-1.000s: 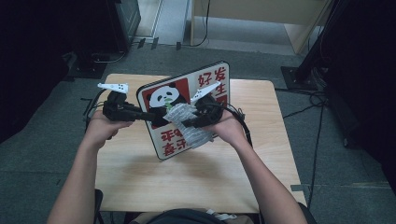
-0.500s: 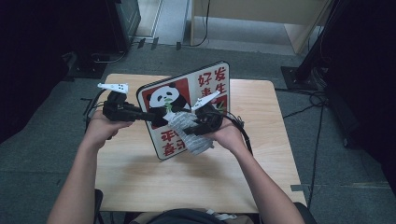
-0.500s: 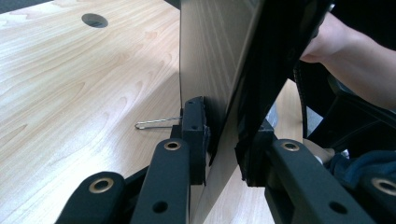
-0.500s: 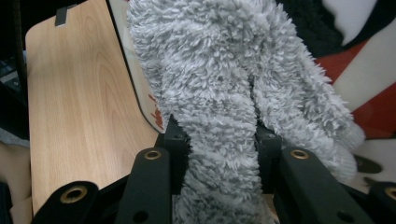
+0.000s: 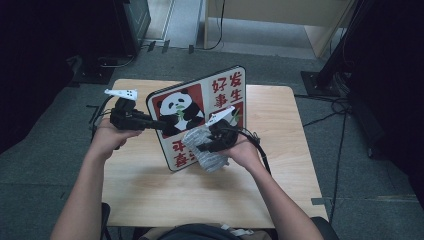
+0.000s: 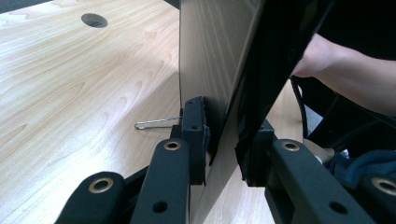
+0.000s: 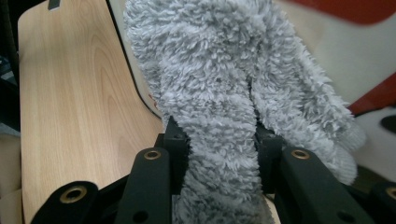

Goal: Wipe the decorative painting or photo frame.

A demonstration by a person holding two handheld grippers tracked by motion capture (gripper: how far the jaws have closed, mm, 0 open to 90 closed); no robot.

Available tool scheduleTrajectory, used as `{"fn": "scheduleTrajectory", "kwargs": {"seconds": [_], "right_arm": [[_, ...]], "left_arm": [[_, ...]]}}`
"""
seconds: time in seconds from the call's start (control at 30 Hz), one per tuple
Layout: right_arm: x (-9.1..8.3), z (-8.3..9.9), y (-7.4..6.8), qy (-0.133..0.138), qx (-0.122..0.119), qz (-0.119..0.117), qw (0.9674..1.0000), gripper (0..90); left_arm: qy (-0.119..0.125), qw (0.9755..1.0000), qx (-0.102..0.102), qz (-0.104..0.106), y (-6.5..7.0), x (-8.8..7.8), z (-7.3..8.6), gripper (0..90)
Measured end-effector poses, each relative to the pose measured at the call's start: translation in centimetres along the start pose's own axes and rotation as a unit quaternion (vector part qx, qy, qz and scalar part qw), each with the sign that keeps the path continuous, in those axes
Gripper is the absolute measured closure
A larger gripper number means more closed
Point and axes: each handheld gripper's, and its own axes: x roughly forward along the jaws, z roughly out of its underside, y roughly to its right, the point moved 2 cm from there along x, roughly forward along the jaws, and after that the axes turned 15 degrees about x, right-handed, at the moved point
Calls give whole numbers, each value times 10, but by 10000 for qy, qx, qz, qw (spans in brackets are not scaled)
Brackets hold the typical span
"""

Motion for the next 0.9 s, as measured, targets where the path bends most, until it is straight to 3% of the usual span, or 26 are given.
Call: {"fn": "scheduleTrajectory", "kwargs": {"seconds": [0.9], "right_arm": [[31,34,12,-236,131,-23,9996,669]], "left_arm": [[16,10000,-16,25,0,0,0,754]]}}
